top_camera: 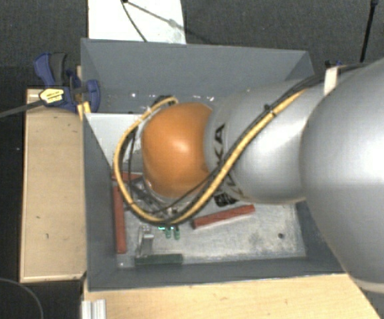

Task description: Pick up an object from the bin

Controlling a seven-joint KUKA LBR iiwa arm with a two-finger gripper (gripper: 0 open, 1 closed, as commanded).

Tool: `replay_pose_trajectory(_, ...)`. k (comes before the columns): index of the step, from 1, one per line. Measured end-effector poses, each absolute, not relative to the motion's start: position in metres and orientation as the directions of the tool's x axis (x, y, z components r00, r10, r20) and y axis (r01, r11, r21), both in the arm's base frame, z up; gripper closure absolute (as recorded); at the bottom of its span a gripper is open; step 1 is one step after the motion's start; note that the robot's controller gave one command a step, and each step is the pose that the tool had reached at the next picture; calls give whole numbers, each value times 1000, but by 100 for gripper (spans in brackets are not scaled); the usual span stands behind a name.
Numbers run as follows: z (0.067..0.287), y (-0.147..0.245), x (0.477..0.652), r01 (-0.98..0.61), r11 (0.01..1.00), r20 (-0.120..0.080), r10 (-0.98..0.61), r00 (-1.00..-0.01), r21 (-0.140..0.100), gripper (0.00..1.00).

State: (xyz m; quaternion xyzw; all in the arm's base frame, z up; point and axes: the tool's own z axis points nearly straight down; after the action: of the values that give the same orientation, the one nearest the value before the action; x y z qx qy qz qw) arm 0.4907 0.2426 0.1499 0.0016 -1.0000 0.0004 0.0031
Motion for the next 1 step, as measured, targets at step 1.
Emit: replay_pose_trajectory(1,71,179,507,-111,994,4,-111,-994,-1,0)
